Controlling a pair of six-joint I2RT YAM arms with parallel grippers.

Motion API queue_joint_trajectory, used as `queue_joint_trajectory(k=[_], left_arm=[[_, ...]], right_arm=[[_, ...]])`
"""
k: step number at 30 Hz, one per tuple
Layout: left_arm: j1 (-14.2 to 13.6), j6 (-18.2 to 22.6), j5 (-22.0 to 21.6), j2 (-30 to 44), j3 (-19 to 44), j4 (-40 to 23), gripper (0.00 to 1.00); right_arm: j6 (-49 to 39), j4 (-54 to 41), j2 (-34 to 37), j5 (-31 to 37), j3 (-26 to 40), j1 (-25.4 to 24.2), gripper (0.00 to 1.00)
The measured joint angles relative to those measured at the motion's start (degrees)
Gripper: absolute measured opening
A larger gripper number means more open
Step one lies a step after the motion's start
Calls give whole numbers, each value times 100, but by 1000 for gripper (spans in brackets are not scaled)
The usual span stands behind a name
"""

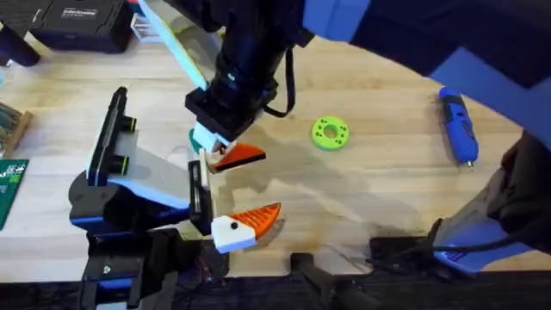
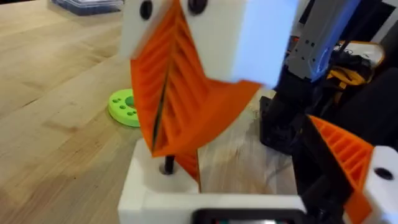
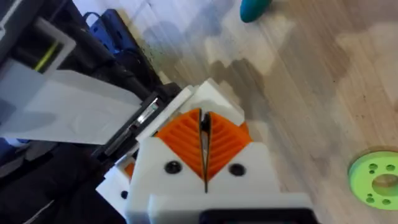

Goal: Pick up the gripper from the table and insert it into the empty holder that is missing its gripper. Then pick up a screw, insert it into the mounting hole, and use the screwdriver to tighten it. Finally, clean up the table by picking up the vegetable and placing it into the bucket.

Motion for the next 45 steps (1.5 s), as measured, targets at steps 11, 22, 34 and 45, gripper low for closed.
queue_joint_trajectory(k=[11,22,34,45], left_arm=[[0,9,1,0,0,-2,986],[0,9,0,0,0,-2,986],[0,8,-1,0,0,-2,986],[0,-4,0,0,0,0,986]], right_arm=[[-80,-98,0,25,0,0,7],[-100,-115,0,68,0,0,7],[-168,-254,23,87,0,0,7],[-187,-190,26,111,0,0,7]])
